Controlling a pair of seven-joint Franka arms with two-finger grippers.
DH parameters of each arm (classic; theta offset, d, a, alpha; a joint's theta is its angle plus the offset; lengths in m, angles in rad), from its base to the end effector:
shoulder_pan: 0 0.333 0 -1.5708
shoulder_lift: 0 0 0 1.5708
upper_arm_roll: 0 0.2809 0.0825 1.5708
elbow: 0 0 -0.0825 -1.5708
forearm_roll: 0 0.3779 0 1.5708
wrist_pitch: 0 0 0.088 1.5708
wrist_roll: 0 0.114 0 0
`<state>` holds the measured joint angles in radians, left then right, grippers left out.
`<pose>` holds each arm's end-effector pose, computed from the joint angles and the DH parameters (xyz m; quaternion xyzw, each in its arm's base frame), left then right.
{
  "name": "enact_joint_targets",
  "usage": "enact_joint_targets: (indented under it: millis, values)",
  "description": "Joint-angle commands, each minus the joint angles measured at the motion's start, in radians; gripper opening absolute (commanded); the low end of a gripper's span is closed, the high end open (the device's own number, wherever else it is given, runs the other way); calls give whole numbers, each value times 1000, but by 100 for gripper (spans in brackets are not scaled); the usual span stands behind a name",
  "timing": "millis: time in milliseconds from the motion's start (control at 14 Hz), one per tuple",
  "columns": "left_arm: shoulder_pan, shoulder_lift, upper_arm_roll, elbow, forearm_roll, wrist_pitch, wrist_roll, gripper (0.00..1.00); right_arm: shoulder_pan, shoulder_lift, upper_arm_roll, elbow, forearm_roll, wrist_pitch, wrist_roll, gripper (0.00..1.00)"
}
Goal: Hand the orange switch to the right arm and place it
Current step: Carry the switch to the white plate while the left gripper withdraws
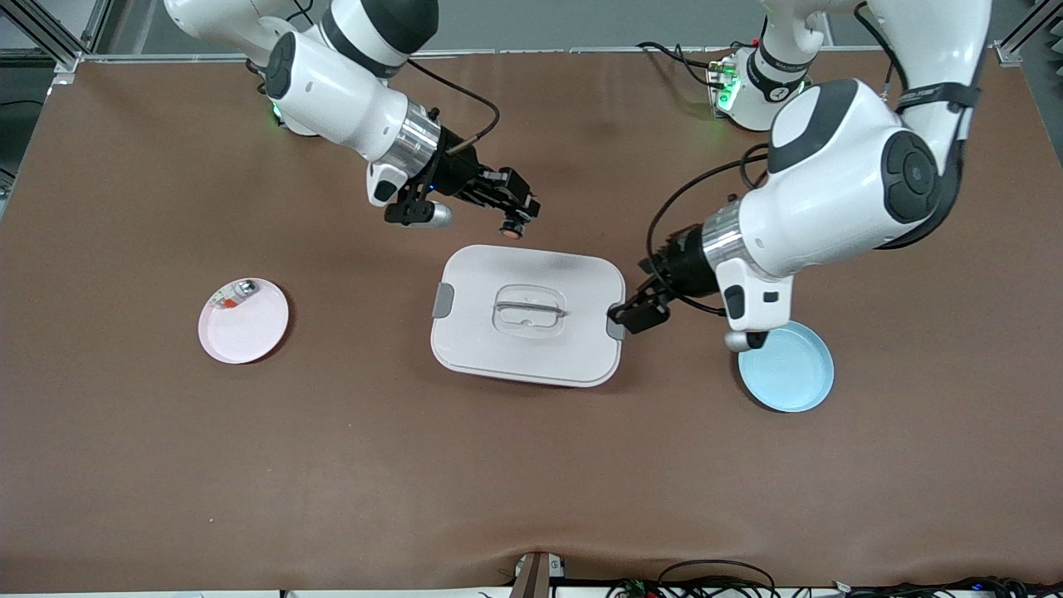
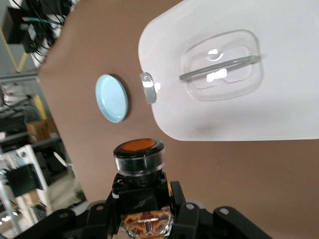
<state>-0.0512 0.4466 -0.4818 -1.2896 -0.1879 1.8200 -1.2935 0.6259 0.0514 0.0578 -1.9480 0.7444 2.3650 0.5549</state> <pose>0.6008 -0.3034 0.4958 0.8924 0.4038 -0.1103 0.1686 0.4578 0.3875 0.4565 -0.9271 0.1497 0.0360 0.3417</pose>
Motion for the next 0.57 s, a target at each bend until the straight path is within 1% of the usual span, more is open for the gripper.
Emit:
enact_joint_targets:
  millis: [0,71,214,357,429,500]
  values:
    - [42,-32,-1,-20,160,-91,171,100,-51,-76,7,-8,-133,-152,-45,0]
    - [56,-40,3,-20,188,-120,251,100,-75,-93,5,-5,-195,-232,-109,0]
    - [100,-60,3,-22,253,-148,408,100,-127,-131,-1,4,-256,-418,-254,0]
    - [155,-68,5,-22,313,-209,575,100,-204,-182,1,3,-340,-544,-395,0]
    - [174,-75,5,-22,356,-220,655,100,-225,-199,-1,3,-408,-602,-493,0]
    - [189,-77,3,-20,392,-229,707,100,-247,-220,-1,3,-507,-647,-601,0]
